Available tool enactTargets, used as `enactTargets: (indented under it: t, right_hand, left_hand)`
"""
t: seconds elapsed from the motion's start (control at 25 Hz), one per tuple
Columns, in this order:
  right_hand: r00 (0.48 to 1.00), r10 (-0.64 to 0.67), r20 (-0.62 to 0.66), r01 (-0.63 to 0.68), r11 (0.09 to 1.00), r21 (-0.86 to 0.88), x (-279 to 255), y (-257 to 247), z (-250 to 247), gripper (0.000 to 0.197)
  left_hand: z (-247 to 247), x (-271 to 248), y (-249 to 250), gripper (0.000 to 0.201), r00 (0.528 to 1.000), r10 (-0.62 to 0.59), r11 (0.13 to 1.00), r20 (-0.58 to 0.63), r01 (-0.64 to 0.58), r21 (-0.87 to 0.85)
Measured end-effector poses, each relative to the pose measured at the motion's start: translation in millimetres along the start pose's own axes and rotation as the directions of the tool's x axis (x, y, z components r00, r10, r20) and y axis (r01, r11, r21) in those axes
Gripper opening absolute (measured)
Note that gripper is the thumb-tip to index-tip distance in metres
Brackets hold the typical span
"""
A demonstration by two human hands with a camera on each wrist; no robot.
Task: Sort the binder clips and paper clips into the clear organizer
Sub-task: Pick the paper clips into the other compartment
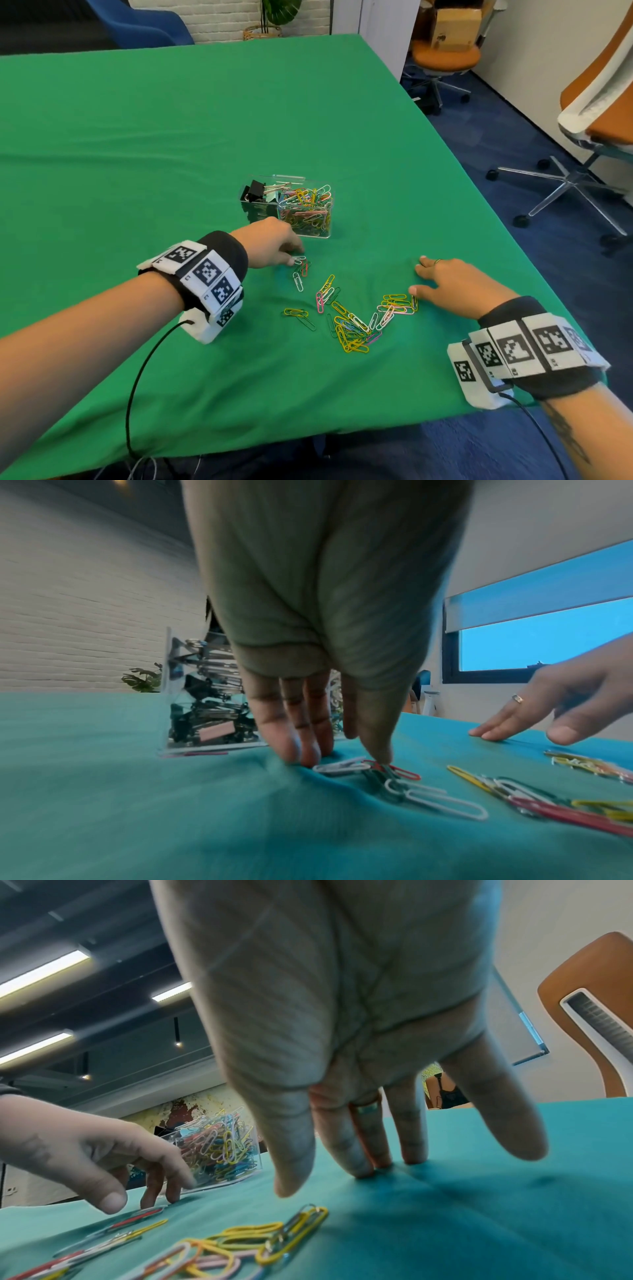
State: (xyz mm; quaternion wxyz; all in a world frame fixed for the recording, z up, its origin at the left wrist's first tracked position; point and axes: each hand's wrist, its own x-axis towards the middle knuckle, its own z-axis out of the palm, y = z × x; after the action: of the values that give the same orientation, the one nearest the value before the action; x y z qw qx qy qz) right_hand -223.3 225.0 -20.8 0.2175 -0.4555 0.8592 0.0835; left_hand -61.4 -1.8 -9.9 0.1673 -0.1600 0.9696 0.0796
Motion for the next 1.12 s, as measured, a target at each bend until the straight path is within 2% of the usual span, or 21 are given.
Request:
enactTargets:
  t: [0.12, 0.2, 0.44, 0.64, 0.8, 0.92, 1.12]
  right_hand:
    - [1.0, 0.003, -0.004, -0.003, 1.0, -0.007, 0, -1, 0, 0.051]
    - [1.0, 0.001, -0.01, -0.001, 1.0, -0.009, 1, -1, 1, 0.051]
    - [0.999, -0.001, -0.046, 0.002, 1.0, 0.01, -3, 1, 3, 0.05]
    - [0.998, 0.031, -0.049, -0.033, 0.999, -0.039, -1, -2, 4, 0.048]
    - [0.998, 0.047, -0.048, -0.05, 0.998, -0.05, 2, -5, 5, 0.045]
    - [0.997, 0.065, -0.045, -0.067, 0.997, -0.049, 4, -5, 7, 0.042]
    - [0.996, 0.073, -0.041, -0.075, 0.995, -0.058, 5, -6, 8, 0.042]
  left_hand:
    - [0, 1, 3, 0.048, 0.996, 0.068, 0.997, 0.065, -0.07, 0.032]
    - [0, 5, 5, 0.049, 0.995, 0.066, 0.996, 0.078, -0.07, 0.048]
    - [5, 10, 1, 0.022, 1.0, 0.002, 0.988, 0.014, 0.001, -0.152]
    - [0, 8, 6, 0.018, 0.99, -0.031, 0.973, -0.138, -0.001, -0.23]
    - [13, 4, 14, 0.022, 0.996, -0.036, 0.987, -0.086, 0.022, -0.16]
    - [18, 1, 16, 0.042, 0.997, -0.064, 0.99, -0.049, 0.057, -0.129]
    - [20, 6, 18, 0.022, 0.995, -0.057, 0.988, -0.086, 0.044, -0.145]
